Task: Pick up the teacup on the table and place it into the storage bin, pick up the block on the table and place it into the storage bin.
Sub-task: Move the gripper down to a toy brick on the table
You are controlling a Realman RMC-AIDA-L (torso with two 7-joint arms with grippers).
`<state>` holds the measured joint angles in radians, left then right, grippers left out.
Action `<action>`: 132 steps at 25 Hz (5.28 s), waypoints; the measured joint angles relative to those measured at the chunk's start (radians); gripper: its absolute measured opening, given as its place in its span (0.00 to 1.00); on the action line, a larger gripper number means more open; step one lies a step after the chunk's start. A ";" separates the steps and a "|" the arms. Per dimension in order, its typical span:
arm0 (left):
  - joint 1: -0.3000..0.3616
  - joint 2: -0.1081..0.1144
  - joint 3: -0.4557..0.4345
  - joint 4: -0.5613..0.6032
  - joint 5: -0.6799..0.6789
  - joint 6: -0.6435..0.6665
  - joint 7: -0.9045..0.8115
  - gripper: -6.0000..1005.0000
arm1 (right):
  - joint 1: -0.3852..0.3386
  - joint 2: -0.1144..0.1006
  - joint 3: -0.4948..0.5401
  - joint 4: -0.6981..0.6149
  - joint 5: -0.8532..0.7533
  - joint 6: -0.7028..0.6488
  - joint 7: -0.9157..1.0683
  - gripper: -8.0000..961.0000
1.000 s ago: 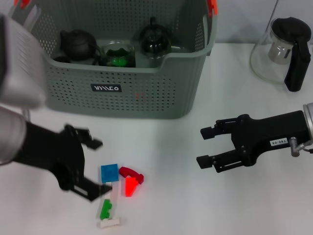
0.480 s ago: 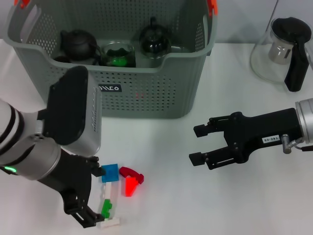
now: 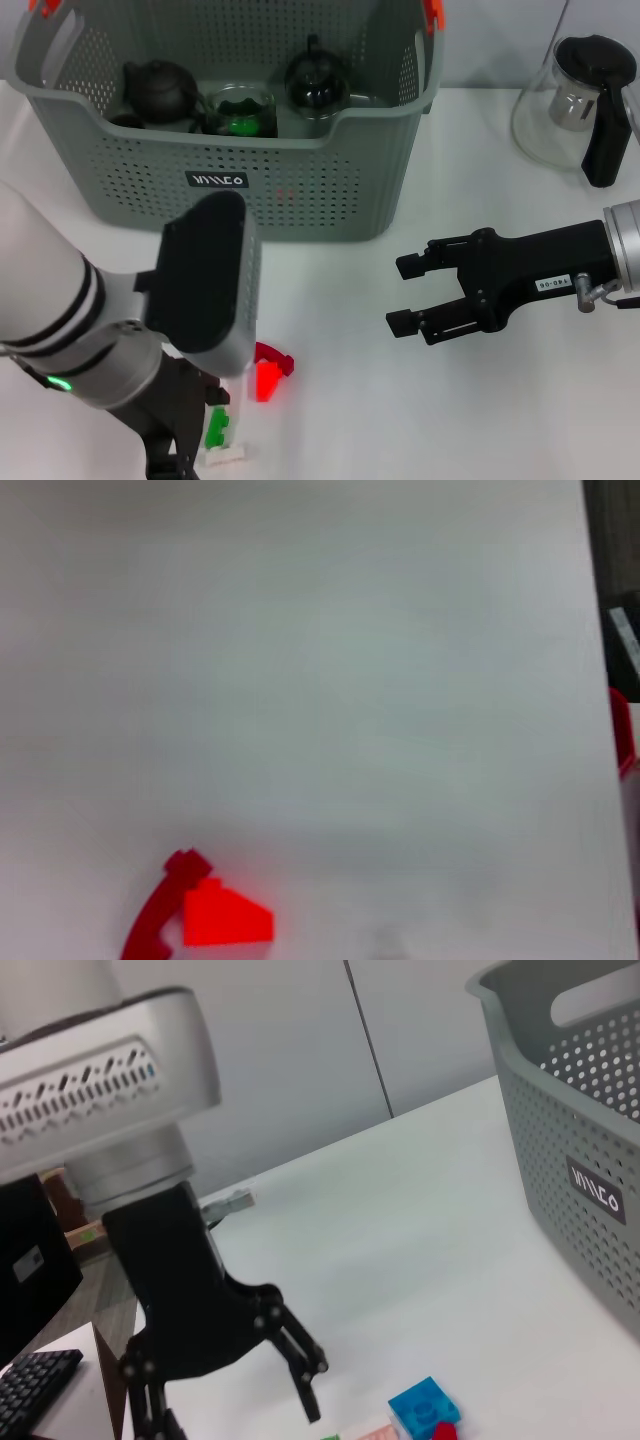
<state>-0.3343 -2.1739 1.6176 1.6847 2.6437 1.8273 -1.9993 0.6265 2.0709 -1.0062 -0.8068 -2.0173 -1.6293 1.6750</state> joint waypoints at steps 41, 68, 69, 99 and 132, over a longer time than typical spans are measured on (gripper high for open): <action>-0.059 0.001 0.130 -0.195 -0.002 -0.138 -0.142 0.90 | 0.002 -0.002 0.000 0.000 -0.006 0.008 -0.005 0.90; -0.071 0.003 0.117 -0.228 0.001 -0.152 -0.142 0.64 | -0.002 -0.003 0.000 0.000 -0.006 0.003 -0.009 0.90; -0.071 0.003 0.117 -0.228 0.001 -0.152 -0.142 0.64 | -0.002 -0.003 0.000 0.000 -0.006 0.003 -0.009 0.90; -0.080 0.000 0.119 -0.219 0.027 -0.145 -0.146 0.50 | 0.003 -0.002 0.000 0.001 -0.006 0.007 -0.009 0.90; -0.083 0.002 0.122 -0.229 0.027 -0.161 -0.157 0.44 | 0.003 -0.002 -0.023 0.002 -0.008 -0.005 -0.012 0.90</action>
<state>-0.4178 -2.1715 1.7397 1.4558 2.6704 1.6667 -2.1565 0.6295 2.0693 -1.0291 -0.8053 -2.0249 -1.6341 1.6628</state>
